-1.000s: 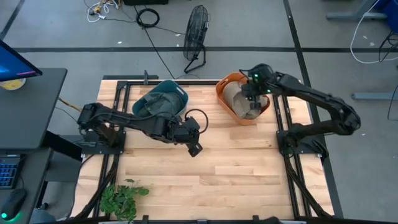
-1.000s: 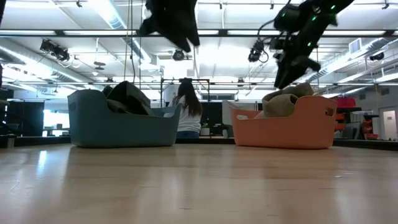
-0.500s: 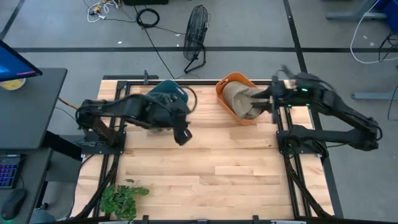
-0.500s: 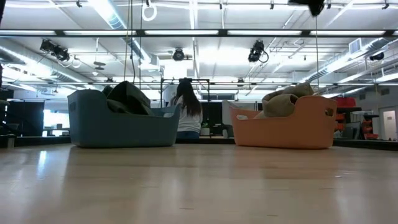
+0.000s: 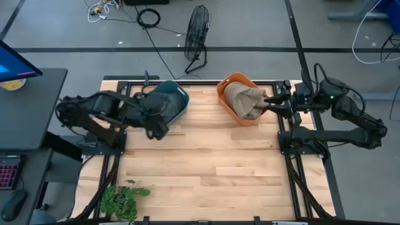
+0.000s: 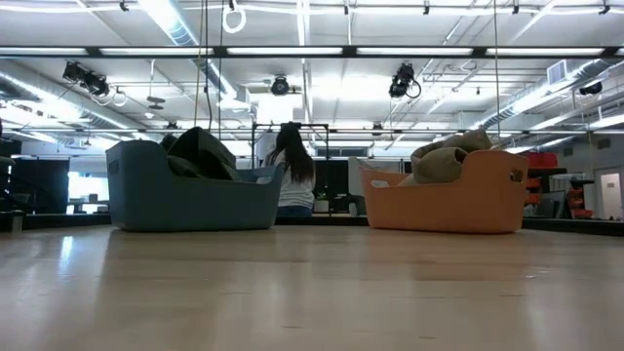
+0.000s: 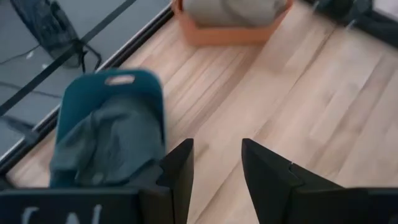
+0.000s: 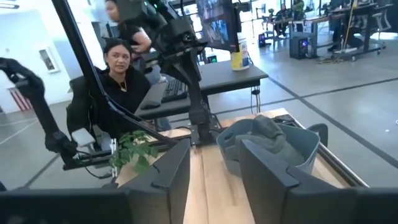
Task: Pick & Place hat
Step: Return to Home Position
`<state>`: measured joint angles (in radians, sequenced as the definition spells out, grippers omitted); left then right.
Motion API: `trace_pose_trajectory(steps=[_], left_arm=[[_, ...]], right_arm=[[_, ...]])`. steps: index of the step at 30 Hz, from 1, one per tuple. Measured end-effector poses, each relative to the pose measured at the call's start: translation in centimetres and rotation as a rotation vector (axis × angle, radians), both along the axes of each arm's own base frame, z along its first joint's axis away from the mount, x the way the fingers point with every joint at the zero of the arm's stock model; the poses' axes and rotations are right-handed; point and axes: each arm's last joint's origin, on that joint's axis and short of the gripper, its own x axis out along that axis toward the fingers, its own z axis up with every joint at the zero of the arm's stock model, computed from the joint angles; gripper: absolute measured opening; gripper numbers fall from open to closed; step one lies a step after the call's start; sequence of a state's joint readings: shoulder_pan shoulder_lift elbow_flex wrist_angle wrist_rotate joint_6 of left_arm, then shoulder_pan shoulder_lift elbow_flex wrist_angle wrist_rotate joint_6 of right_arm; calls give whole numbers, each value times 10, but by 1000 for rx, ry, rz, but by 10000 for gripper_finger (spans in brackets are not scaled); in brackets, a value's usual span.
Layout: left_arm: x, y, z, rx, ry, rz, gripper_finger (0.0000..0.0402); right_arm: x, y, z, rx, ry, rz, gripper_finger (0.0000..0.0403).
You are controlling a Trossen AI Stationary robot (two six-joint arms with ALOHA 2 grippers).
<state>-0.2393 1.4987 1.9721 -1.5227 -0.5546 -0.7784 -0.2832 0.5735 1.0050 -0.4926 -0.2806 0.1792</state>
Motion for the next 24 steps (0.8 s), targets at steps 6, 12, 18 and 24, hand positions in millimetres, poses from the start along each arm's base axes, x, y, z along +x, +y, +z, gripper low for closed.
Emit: trace_pose_trajectory(steps=[6,12,18,24], left_arm=[[-31,4,-29,-44,-95,19,140],[-63,12,-66,-91,-250,6,140],[-98,23,-98,-115,-394,0,140],[-124,32,-133,-111,-561,-11,140]], right_arm=[[0,0,0,-4,-1,-2,130],[0,0,0,-58,-3,1,125],[-2,0,1,-94,-9,-1,125],[-13,3,2,-158,-37,-1,125]])
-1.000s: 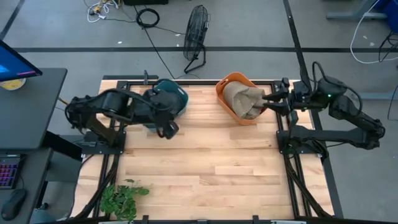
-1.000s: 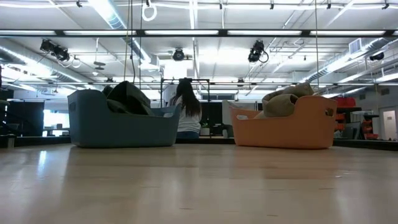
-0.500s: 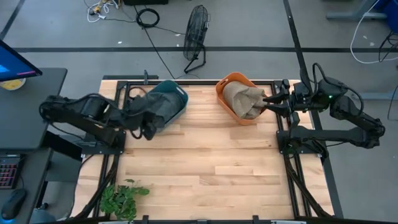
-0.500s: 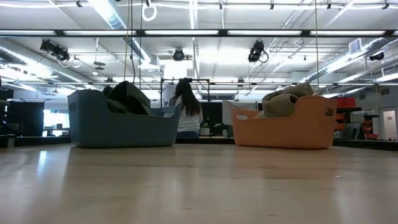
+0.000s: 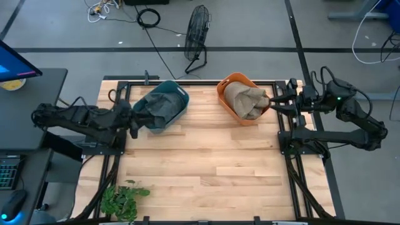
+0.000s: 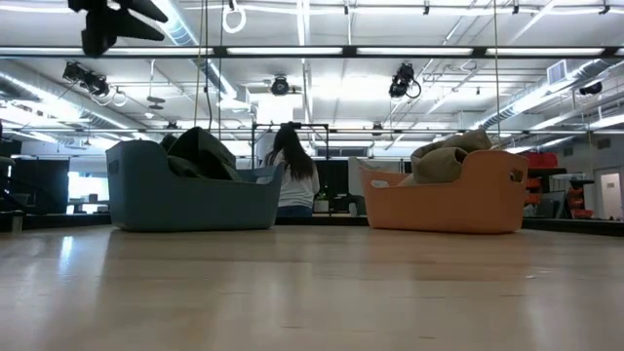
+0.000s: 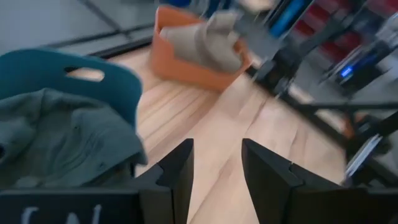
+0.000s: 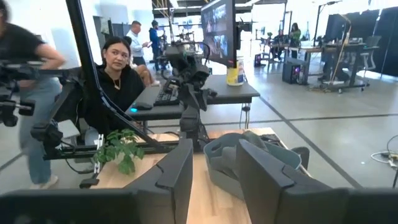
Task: Pick & Place hat
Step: Return to Home Position
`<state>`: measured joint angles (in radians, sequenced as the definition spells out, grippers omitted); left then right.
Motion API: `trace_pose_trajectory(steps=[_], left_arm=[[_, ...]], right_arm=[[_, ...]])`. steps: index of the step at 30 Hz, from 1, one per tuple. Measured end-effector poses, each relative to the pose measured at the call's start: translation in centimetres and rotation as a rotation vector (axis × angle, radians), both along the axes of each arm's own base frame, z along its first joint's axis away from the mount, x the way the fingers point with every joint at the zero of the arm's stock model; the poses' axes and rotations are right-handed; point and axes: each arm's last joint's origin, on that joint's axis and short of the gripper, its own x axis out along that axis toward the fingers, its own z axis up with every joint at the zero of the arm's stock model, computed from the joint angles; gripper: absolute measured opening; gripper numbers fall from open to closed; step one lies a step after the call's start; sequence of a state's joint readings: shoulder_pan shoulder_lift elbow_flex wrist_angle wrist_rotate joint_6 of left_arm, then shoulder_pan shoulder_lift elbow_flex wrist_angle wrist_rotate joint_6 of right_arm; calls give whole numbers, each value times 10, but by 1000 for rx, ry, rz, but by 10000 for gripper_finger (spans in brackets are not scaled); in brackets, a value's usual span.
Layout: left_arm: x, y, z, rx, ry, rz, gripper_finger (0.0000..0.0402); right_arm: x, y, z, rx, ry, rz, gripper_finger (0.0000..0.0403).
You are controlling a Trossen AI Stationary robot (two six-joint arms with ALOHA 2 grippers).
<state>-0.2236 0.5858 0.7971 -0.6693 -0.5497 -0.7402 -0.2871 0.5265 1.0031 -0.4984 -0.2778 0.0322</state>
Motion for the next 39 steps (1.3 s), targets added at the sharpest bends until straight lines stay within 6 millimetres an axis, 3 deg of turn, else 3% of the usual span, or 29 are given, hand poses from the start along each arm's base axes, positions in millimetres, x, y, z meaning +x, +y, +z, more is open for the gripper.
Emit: trace_pose_trajectory(steps=[6,19,27,32,39], left_arm=[[-13,6,-28,38,-103,6,140],[-39,16,-59,40,-205,71,140],[-35,15,-78,72,-327,64,140],[-29,15,-97,45,-299,69,140],[-22,14,-106,58,-368,67,140]], right_arm=[[-11,3,-13,-16,-15,-1,125],[-19,3,-87,97,-119,-72,125],[-19,5,-113,174,-112,-22,125],[-14,3,-133,220,-98,-18,125],[-2,0,-159,237,-156,-8,125]])
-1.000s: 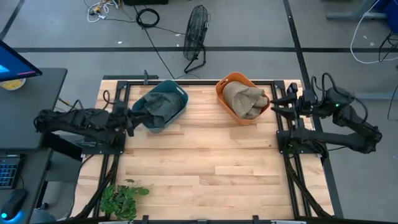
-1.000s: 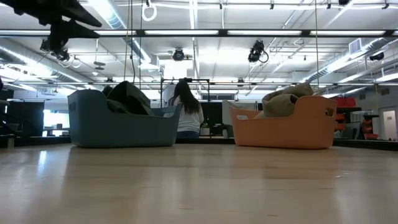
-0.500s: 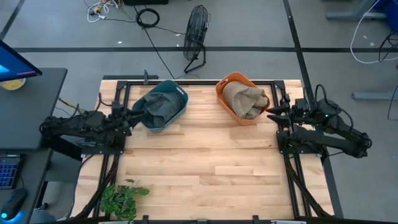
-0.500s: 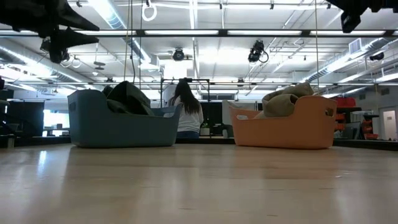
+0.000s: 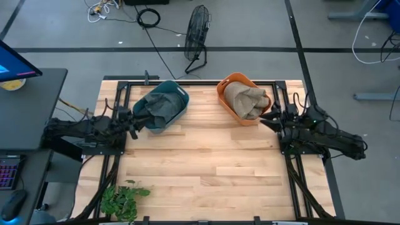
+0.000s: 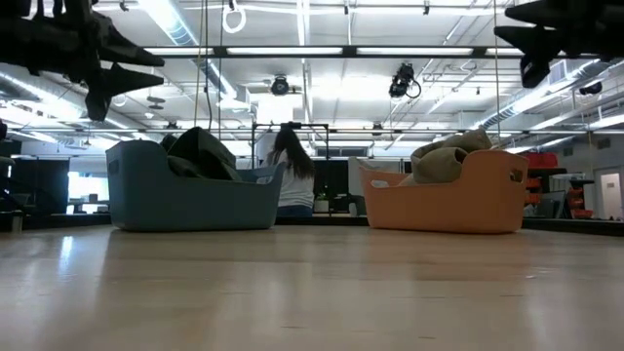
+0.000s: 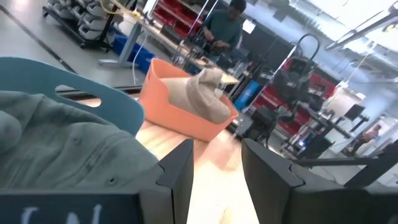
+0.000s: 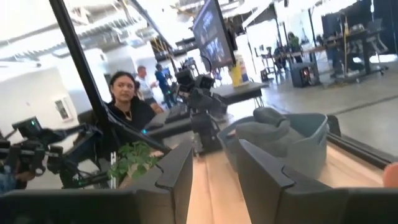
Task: Pick & Place hat
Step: Return to Home Position
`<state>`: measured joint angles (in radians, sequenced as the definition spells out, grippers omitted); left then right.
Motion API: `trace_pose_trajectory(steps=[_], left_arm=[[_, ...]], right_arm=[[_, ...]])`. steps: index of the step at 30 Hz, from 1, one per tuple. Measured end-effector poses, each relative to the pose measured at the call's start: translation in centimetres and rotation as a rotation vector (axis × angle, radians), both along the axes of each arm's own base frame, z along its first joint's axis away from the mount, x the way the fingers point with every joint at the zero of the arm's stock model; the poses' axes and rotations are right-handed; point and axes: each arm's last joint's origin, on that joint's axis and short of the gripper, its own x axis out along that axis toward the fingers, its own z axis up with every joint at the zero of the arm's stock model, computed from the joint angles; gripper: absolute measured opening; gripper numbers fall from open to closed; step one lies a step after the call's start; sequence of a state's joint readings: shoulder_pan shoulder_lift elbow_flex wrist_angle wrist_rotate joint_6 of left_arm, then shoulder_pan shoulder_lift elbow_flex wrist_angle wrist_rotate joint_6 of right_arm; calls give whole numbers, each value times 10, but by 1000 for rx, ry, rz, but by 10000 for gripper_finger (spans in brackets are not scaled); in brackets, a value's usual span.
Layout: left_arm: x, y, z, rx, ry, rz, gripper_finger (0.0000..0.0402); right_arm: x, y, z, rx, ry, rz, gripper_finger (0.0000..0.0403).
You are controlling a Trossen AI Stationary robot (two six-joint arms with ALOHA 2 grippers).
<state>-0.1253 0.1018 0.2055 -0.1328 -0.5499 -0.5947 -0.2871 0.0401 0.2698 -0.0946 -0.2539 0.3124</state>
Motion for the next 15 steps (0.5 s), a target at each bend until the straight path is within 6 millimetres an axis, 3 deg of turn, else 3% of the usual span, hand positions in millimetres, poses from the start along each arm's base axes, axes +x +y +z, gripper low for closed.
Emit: trace_pose_trajectory(steps=[15], left_arm=[[10,-1,-32,-1,-42,0,140]], right_arm=[[19,-6,-53,99,-84,22,125]])
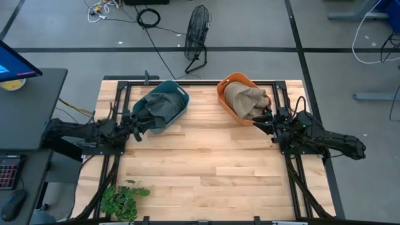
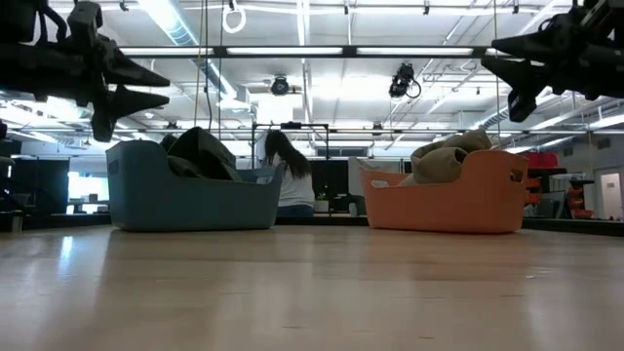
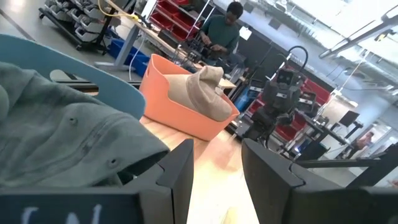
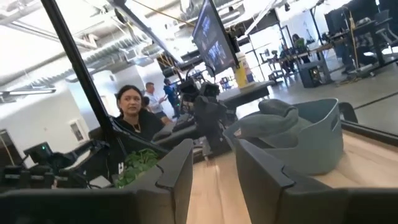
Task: Pick & Place hat
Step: Return to Home Position
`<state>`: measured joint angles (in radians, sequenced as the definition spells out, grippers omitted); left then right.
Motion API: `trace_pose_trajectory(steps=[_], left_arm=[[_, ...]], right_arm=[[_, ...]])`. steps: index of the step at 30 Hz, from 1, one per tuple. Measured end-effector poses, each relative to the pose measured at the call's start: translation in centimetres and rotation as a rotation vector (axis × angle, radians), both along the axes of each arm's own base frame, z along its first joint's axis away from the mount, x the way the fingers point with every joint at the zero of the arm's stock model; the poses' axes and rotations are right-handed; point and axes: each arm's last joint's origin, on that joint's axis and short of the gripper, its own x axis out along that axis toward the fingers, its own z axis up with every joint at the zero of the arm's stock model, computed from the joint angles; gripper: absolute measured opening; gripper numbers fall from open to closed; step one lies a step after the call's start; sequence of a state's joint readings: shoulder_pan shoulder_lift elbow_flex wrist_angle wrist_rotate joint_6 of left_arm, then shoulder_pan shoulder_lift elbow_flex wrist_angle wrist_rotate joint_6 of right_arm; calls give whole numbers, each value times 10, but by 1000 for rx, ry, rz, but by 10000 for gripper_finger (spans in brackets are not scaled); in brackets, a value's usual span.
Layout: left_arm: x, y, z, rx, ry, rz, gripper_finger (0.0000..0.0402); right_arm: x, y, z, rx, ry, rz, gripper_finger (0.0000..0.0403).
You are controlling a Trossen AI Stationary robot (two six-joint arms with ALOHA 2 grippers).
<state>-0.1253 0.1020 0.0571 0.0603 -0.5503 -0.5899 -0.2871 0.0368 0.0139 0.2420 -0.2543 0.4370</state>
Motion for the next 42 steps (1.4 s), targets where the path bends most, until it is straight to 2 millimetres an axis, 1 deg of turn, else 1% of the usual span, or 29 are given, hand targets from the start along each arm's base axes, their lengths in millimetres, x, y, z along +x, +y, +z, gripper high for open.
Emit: trace_pose_trajectory(steps=[3,8,17,20,24,26,30,42], left_arm=[[2,0,-10,-5,-5,0,140],[2,0,-11,3,-10,1,140],[2,0,-13,133,69,2,140],[2,0,-15,207,122,0,140],[3,0,-15,292,171,-1,140],[3,0,-16,292,172,-1,140],[3,0,-16,293,175,-2,140],[3,0,-14,289,156,1,140]], right_arm=[[0,0,1,-5,-7,-1,125],[0,0,-2,-29,20,-9,125],[1,0,-9,1,93,-7,125],[2,-1,-9,3,99,-7,125],[2,-1,-10,-59,108,-17,125],[2,-1,-13,-85,137,-21,125],[2,-1,-18,-80,196,-18,125],[2,-1,-18,-100,193,-28,125]])
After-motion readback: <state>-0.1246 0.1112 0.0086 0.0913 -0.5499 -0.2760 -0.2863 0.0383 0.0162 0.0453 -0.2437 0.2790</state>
